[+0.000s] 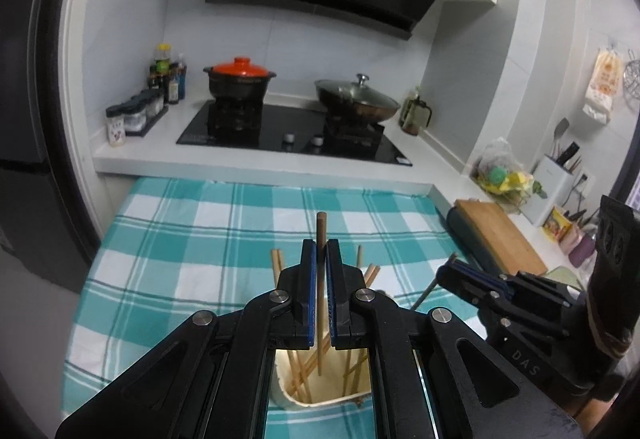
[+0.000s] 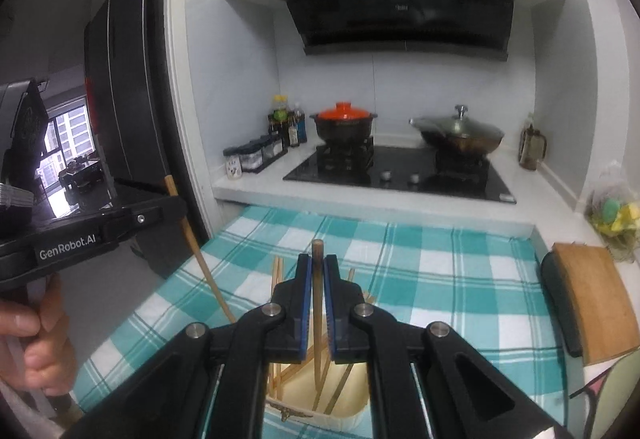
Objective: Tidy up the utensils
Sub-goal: 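Open both grippers to release the chopsticks into the box, then move both grippers back to the last chopstick and steel spoon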
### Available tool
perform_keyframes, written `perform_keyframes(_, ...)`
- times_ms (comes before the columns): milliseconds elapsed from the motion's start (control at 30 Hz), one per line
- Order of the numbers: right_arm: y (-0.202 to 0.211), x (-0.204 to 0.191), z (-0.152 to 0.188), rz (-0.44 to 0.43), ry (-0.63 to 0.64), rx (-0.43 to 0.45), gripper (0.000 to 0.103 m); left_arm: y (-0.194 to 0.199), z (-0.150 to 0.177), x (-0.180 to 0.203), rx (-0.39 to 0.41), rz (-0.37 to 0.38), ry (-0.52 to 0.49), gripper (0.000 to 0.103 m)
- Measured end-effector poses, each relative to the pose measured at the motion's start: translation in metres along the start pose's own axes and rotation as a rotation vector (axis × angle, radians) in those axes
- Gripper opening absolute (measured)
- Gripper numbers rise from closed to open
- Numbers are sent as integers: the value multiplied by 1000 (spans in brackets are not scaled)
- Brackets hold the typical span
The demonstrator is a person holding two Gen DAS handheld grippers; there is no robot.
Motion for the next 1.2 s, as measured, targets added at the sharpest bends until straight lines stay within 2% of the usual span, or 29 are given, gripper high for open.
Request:
perform_keyframes(167,-53,9,21,-66,-75,-134,7,-35,9,0,-81,-31,-11,4)
perform_keyframes(233,-64,13,23,-77,-102,-154,8,-40,8,-1,-92,-45,3,10)
perform_keyframes(300,-68,15,21,-77,-121,-156,8,-32,7,-4,-86,-44,14,29)
perform_keyframes(333,-67,16,19,-76,-125,-151,11,-25,7,-6,-77,-48,10,35)
perform_keyframes(367,-64,16,15,-73,-128,-143,17,-18,9,-7,-70,-55,-4,44)
perform_keyframes(400,-58,16,12,-73,-132,-130,21,-7,13,-8,-66,-64,-28,50)
perform_keyframes(433,-50,16,10,-76,-136,-116,31,2,17,-10,-69,-75,-53,52)
perform_keyframes(467,-42,17,9,-78,-139,-103,36,13,25,-13,-79,-88,-75,55)
perform_keyframes(600,-2,12,18,-79,-110,-105,37,52,76,-38,-175,-109,-123,65)
perform_keyframes(667,19,8,39,-77,-85,-137,43,69,111,-52,-237,-124,-134,67)
perform_keyframes(733,38,2,69,-71,-59,-179,44,85,152,-66,-289,-139,-136,68)
perform_keyframes(833,60,-14,136,-55,-9,-261,44,102,219,-86,-337,-170,-105,68)
perform_keyframes(933,79,-35,213,-41,0,-329,44,112,273,-96,-370,-199,-22,68)
perform_keyframes(1000,91,-52,260,-52,-50,-365,44,118,296,-96,-379,-192,32,68)
perform_keyframes(1067,104,-70,293,-48,-82,-373,39,124,309,-93,-366,-196,40,68)
perform_keyframes(1200,119,-98,317,-55,-131,-340,35,125,320,-85,-366,-198,16,68)
Point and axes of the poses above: each gripper's, at about its wrist camera, not at the fingertips, and y roughly against the way its jaws point, x to its right, z to its underside, the point moved 1 cm from there along -y, roughly the way its jaws point, and after that the axes turned 12 degrees about y, right-handed, at the moved point
